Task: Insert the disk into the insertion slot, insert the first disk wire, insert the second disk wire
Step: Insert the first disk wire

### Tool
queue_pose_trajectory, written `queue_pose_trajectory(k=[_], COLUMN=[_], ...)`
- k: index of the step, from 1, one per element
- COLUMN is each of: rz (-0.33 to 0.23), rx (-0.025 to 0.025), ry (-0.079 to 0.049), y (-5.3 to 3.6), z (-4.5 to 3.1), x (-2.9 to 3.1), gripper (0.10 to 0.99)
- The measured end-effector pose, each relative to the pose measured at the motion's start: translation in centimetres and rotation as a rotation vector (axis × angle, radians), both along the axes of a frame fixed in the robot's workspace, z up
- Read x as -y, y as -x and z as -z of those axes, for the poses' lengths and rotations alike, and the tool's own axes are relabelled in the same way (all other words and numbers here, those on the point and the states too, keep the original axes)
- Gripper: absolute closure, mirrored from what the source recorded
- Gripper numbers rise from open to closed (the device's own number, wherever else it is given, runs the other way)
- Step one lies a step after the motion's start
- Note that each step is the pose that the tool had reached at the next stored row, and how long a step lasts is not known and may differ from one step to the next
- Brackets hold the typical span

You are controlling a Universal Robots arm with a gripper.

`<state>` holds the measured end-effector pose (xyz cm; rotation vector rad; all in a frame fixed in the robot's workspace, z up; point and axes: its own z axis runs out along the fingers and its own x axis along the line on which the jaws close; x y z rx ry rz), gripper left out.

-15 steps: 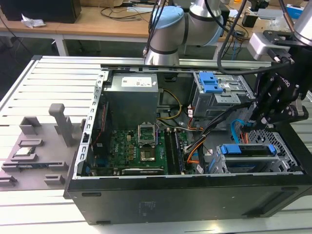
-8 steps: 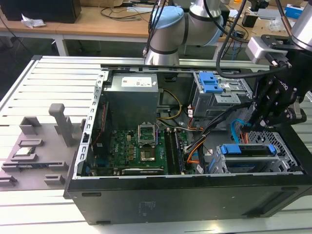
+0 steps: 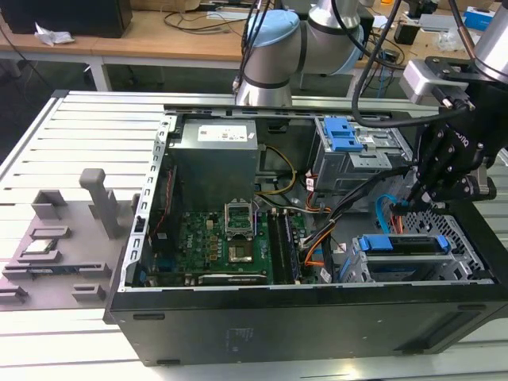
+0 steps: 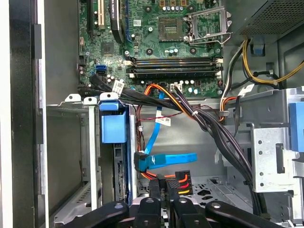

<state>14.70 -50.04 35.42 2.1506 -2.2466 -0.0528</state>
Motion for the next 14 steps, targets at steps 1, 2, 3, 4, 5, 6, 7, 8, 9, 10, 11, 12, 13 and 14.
queue_pose_trajectory(k=[1, 2, 3, 4, 5, 6, 7, 8, 9, 10, 11, 12, 13, 14], rz=[0.0, 0.0, 0.0, 0.0, 0.0, 0.0, 0.0, 0.0, 0.0, 0.0, 0.0, 0.0, 0.0, 0.0], rx=[0.0, 0.0, 0.0, 0.0, 0.0, 0.0, 0.0, 0.0, 0.0, 0.0, 0.0, 0.0, 0.0, 0.0], ry=[0.0, 0.001, 0.001, 0.001, 0.001, 0.001, 0.0, 0.001, 0.001, 0.001, 0.001, 0.001, 0.001, 0.001], y=[0.0, 0.0, 0.0, -0.01, 0.0, 0.0, 0.0, 0.0, 0.0, 0.0, 0.0, 0.0, 0.0, 0.0], z=[0.0, 0.0, 0.0, 0.0, 0.0, -0.01, 0.0, 0.0, 0.0, 0.0, 0.0, 0.01, 0.01, 0.01], x=[0.0, 0.07, 0.19, 0.31, 0.58, 0.78, 1.07, 1.45, 1.94, 2.32, 2.55, 2.77, 3.17, 3.4], gripper=[0.918, 0.918, 0.918, 0.918, 0.918, 0.918, 0.918, 0.918, 0.918, 0.918, 0.918, 0.918, 0.918, 0.918])
